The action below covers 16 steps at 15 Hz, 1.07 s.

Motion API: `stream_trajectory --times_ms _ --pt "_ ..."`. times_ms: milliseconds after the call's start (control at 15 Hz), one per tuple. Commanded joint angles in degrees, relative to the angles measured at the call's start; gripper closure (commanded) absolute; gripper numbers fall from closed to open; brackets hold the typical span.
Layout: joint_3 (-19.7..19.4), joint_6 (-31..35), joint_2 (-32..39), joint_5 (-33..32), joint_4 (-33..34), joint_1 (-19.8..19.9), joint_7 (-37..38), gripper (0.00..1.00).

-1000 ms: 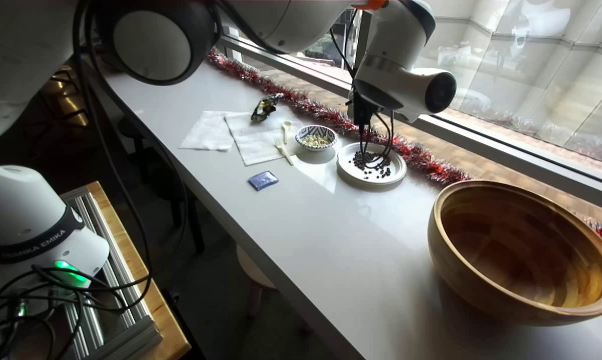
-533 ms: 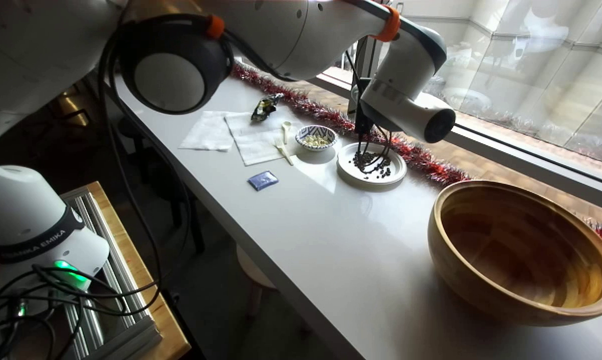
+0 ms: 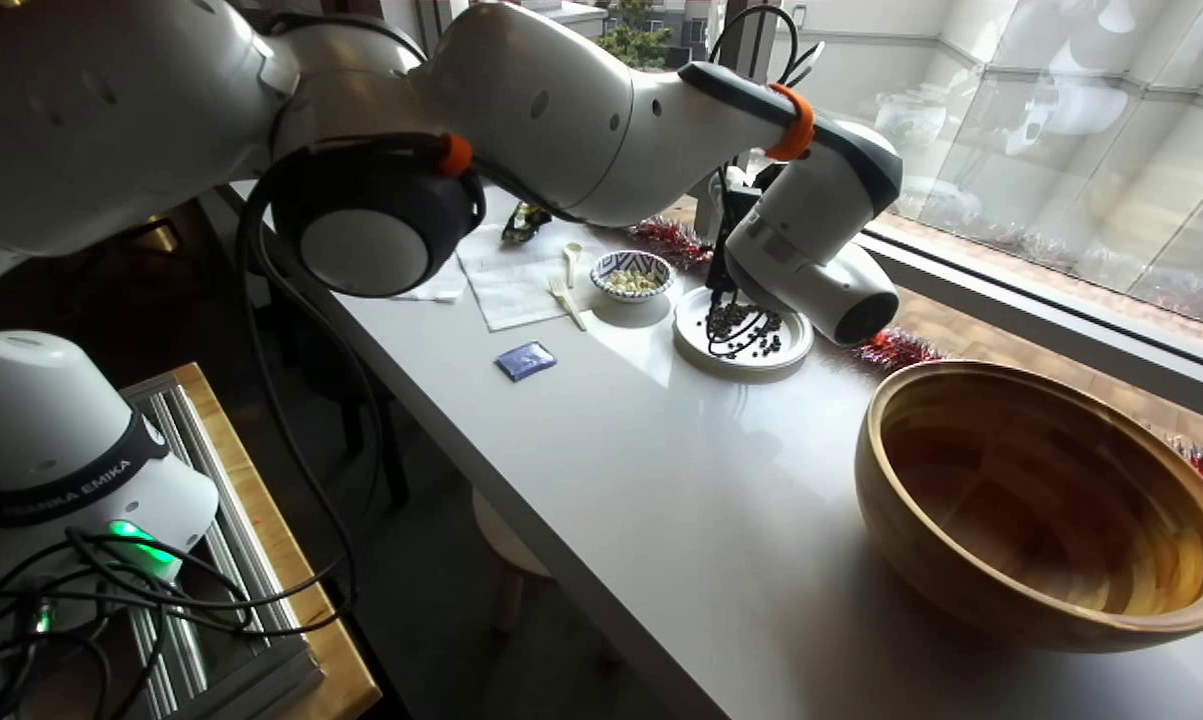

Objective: Pour the contents in the cup on to the bowl

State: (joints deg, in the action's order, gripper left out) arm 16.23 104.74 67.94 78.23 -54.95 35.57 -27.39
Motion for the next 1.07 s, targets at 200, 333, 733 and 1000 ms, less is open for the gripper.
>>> stream_trajectory --times_ms 200,333,733,1000 --pt "3.5 -5.4 5.4 2.1 6.2 2.9 1.9 0.99" --pt "4.4 -6.1 6.3 2.2 7.1 3.4 2.4 0.99" --pt "6.9 -6.4 8.4 2.0 9.1 4.1 2.7 0.99" --pt "7.9 -6.1 9.4 1.7 10.4 4.1 2.8 0.99"
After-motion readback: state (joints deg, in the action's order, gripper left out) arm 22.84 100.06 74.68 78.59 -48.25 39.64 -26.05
